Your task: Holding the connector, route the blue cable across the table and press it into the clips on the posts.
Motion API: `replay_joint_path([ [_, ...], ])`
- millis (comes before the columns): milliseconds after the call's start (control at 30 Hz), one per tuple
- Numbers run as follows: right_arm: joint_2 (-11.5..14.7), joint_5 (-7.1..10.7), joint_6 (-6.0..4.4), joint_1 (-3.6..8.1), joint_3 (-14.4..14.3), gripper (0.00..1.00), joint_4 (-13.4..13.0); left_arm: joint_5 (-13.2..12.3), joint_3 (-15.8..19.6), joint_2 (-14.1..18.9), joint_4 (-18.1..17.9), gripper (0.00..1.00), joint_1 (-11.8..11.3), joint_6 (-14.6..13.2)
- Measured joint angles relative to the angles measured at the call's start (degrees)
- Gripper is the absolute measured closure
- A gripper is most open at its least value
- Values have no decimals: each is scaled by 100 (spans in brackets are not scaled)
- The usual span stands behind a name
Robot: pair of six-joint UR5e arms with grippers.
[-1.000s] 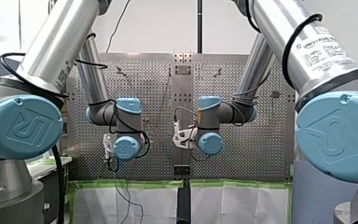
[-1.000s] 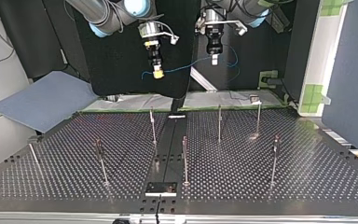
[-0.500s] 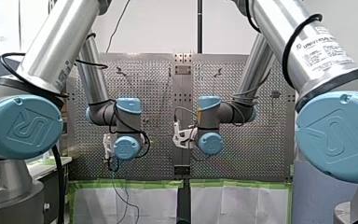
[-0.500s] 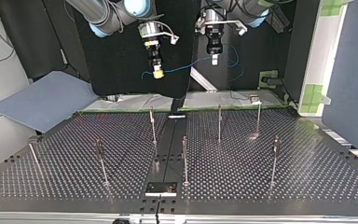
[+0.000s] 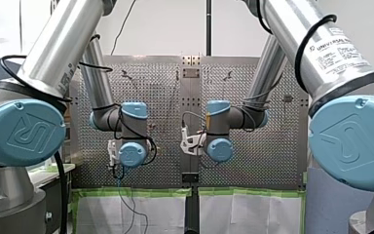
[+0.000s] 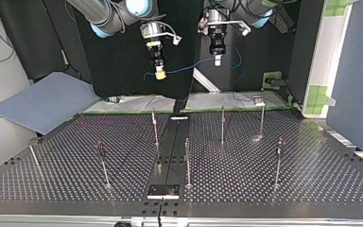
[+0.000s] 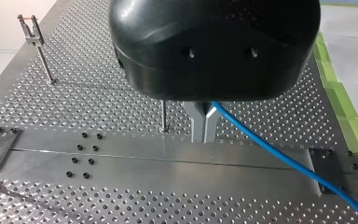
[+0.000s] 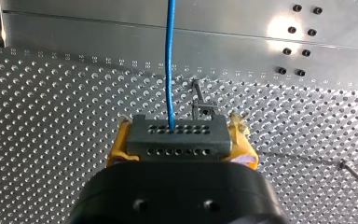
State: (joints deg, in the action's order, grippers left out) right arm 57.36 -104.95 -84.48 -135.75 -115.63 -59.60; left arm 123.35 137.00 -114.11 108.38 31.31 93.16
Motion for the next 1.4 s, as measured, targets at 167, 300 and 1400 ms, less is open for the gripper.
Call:
replay_joint_path([
  [167,-52,-5,15,-47,-5,100,51,13,-45,-65,93,100,-32,-26],
  [300,-269,-8,24,-108,-7,100,157,16,-58,-91,146,100,-41,-33],
  [1400,-589,-9,26,-123,-8,100,185,17,-62,-97,158,100,-44,-35],
])
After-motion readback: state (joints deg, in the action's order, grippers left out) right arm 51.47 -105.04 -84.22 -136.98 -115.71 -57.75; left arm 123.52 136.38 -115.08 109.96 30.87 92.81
